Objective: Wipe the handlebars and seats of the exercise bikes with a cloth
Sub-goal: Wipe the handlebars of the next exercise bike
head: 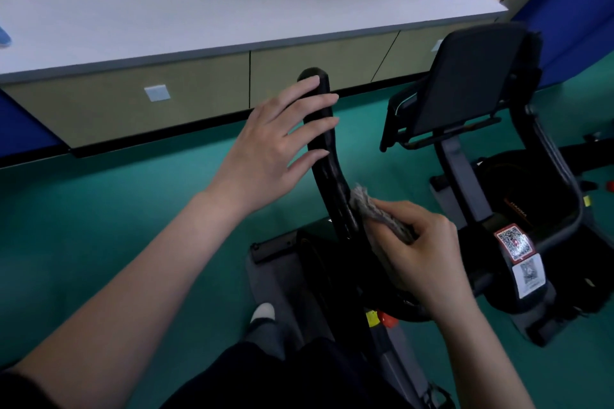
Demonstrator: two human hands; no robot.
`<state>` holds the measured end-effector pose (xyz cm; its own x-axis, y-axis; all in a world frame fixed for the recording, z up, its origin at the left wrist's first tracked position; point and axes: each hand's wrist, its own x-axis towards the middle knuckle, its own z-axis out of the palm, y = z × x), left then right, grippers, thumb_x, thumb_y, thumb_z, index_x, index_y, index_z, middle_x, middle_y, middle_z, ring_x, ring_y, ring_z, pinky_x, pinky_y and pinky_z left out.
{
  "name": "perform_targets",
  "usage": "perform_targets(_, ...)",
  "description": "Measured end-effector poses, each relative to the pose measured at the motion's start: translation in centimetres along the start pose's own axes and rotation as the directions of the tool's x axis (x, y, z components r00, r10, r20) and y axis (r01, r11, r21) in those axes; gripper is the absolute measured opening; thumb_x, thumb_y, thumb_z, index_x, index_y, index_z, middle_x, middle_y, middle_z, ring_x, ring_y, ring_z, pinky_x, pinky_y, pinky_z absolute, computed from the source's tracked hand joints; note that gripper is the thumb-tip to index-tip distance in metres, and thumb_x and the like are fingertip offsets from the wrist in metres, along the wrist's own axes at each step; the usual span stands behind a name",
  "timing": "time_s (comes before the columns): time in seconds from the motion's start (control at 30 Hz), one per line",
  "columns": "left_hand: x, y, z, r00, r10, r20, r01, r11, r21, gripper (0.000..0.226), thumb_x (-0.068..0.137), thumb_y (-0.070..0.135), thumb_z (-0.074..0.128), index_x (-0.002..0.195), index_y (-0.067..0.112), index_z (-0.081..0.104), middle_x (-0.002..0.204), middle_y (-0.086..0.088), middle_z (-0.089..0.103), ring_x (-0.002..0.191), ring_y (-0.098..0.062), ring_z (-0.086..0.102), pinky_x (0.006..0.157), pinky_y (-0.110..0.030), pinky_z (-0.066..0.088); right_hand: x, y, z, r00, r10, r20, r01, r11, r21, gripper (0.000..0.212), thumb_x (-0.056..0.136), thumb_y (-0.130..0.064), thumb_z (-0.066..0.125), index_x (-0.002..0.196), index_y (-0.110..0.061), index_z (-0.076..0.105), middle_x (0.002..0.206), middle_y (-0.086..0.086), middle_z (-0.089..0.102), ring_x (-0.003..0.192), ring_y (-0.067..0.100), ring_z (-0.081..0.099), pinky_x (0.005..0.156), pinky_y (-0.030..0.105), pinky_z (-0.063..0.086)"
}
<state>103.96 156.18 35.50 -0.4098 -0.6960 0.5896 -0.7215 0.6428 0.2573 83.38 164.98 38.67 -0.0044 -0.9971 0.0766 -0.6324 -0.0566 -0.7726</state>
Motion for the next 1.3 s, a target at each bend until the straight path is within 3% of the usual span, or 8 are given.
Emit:
perform_targets(0.2, 0.2, -0.4, 0.1, 0.999, 0.035, -0.029, -0.036, 0.998, -0.048, 0.03, 0.092, 0.023, 0.06, 0.118, 0.007, 0.063, 0.135, -0.007, 0.052, 0.135, -0.027, 0.036, 0.107, -0.045, 0.036, 2.7, -1.7, 1.7, 0.955, -0.247, -0.165, 0.23, 0.966, -0.114, 0.03, 0.08, 0.005, 0.066, 0.106, -0.009, 0.073, 0.103, 0.002, 0.066, 0.099, 0.019, 0.061, 0.087, 0.026, 0.048)
perform_targets(0.33, 0.1, -0.7, 0.0, 0.999, 0.046, -0.018, -0.047, 0.997, -0.06, 0.032, 0.09, 0.017, 0.06, 0.12, 0.007, 0.062, 0.137, -0.007, 0.051, 0.136, -0.026, 0.033, 0.113, -0.038, 0.029, 3.3, -1.8, 3.3, 0.926, -0.372, -0.068, 0.355, 0.916, -0.187, 0.033, 0.075, 0.01, 0.066, 0.104, -0.004, 0.072, 0.097, 0.01, 0.067, 0.092, 0.028, 0.058, 0.083, 0.025, 0.046)
perform_targets(0.63, 0.1, -0.4, -0.1, 1.0, 0.025, -0.019, -0.026, 0.996, -0.084, 0.033, 0.093, 0.025, 0.059, 0.121, 0.008, 0.061, 0.137, -0.005, 0.05, 0.137, -0.024, 0.032, 0.113, -0.038, 0.03, -0.3, -0.4, 0.3, 0.902, -0.365, 0.231, 0.394, 0.914, -0.092, 0.037, 0.068, 0.01, 0.071, 0.097, -0.013, 0.076, 0.099, -0.006, 0.072, 0.095, 0.02, 0.059, 0.086, 0.015, 0.044)
perform_targets(0.77, -0.1, 0.1, -0.2, 1.0, 0.001, 0.004, -0.001, 0.999, -0.035, 0.037, 0.093, 0.029, 0.058, 0.125, 0.009, 0.059, 0.14, -0.005, 0.047, 0.14, -0.025, 0.029, 0.108, -0.044, 0.036, -1.3, -0.1, -2.1, 0.9, -0.3, 0.318, 0.324, 0.946, -0.025, 0.036, 0.07, 0.005, 0.068, 0.096, -0.019, 0.076, 0.096, -0.011, 0.072, 0.094, 0.011, 0.062, 0.082, 0.019, 0.047)
perform_targets(0.9, -0.6, 1.1, -0.1, 0.999, -0.01, 0.037, 0.007, 0.997, 0.074, 0.04, 0.095, 0.033, 0.055, 0.127, 0.009, 0.057, 0.144, -0.006, 0.044, 0.141, -0.026, 0.029, 0.106, -0.046, 0.036, 0.2, -0.4, -2.8, 0.995, -0.093, 0.036, 0.087, 0.987, 0.136, 0.023, 0.08, -0.013, 0.073, 0.094, -0.031, 0.073, 0.092, -0.009, 0.072, 0.088, 0.003, 0.067, 0.076, 0.021, 0.051)
perform_targets(1.0, -1.0, 2.2, 0.0, 0.999, 0.04, 0.036, -0.042, 0.996, 0.076, 0.036, 0.095, 0.03, 0.053, 0.124, 0.01, 0.06, 0.139, -0.004, 0.051, 0.137, -0.024, 0.037, 0.109, -0.042, 0.032, 1.7, -0.5, -1.1, 0.998, -0.009, -0.067, 0.012, 0.999, 0.045, 0.02, 0.084, -0.011, 0.067, 0.098, -0.023, 0.074, 0.089, -0.006, 0.072, 0.086, 0.006, 0.067, 0.08, 0.032, 0.055)
perform_targets(1.17, -2.5, 3.8, 0.9, 0.99, 0.045, 0.135, -0.047, 0.999, 0.017, 0.034, 0.096, 0.027, 0.049, 0.123, 0.011, 0.061, 0.133, -0.002, 0.056, 0.137, -0.022, 0.036, 0.113, -0.04, 0.026, 1.5, -0.2, 0.9, 1.0, 0.015, 0.002, -0.014, 0.999, -0.031, 0.018, 0.086, -0.011, 0.062, 0.097, -0.019, 0.074, 0.076, -0.011, 0.07, 0.075, -0.003, 0.063, 0.063, 0.004, 0.042)
perform_targets(1.3, -2.9, 3.9, 1.3, 0.987, -0.008, 0.158, 0.005, 1.0, 0.015, 0.034, 0.097, 0.029, 0.045, 0.121, 0.012, 0.061, 0.133, 0.0, 0.055, 0.141, -0.018, 0.03, 0.112, -0.04, 0.025, 0.1, 1.0, -0.7, 0.996, 0.056, 0.072, -0.05, 0.995, -0.087, 0.014, 0.083, -0.012, 0.064, 0.086, -0.021, 0.074, 0.068, -0.015, 0.069, 0.07, -0.008, 0.062, 0.057, 0.005, 0.041)
